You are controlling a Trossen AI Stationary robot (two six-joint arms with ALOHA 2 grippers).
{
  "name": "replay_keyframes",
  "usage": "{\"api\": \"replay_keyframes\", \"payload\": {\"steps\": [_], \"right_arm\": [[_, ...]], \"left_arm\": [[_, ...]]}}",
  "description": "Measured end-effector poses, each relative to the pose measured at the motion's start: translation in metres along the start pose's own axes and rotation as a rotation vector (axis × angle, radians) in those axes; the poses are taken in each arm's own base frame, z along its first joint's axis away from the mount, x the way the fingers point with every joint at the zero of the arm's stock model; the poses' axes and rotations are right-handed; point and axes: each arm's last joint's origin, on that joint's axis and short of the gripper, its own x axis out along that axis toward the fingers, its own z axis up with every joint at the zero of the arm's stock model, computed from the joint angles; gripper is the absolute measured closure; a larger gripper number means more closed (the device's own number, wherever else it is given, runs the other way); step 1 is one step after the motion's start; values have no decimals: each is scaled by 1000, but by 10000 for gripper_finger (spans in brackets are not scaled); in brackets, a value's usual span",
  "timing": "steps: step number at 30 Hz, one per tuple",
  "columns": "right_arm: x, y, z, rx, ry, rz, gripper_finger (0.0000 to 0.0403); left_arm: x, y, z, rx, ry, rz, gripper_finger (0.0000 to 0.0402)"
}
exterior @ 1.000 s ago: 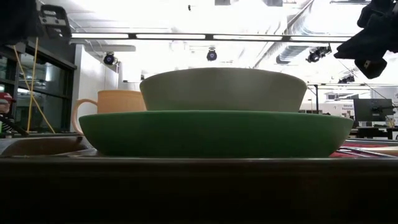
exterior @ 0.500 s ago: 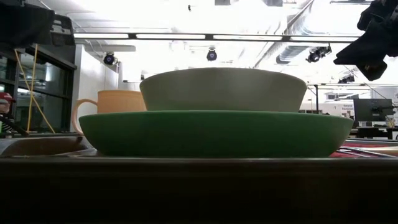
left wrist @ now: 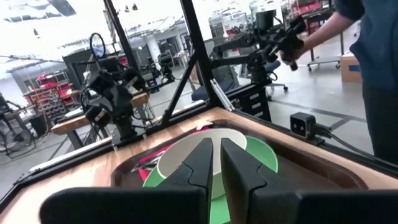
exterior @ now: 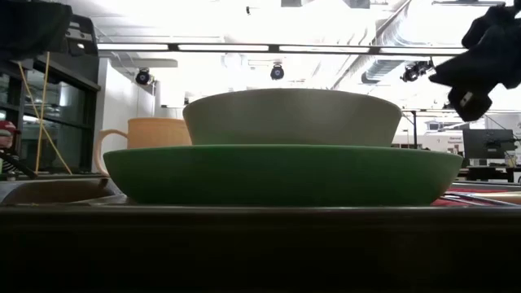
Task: Set up tray
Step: Return to Home Position
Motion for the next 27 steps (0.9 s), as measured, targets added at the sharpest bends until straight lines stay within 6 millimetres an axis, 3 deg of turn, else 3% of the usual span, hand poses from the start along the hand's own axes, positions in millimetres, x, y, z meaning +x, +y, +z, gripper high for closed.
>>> {"api": "replay_keyframes", "payload": {"steps": [12, 27], "right_arm": [[4, -7, 0, -60, 9, -50, 368], [8, -23, 9, -191, -7, -133, 367]], "left_arm": [[0, -1, 2, 47, -30, -40, 339], [0, 2, -2, 77, 44, 79, 339]]}}
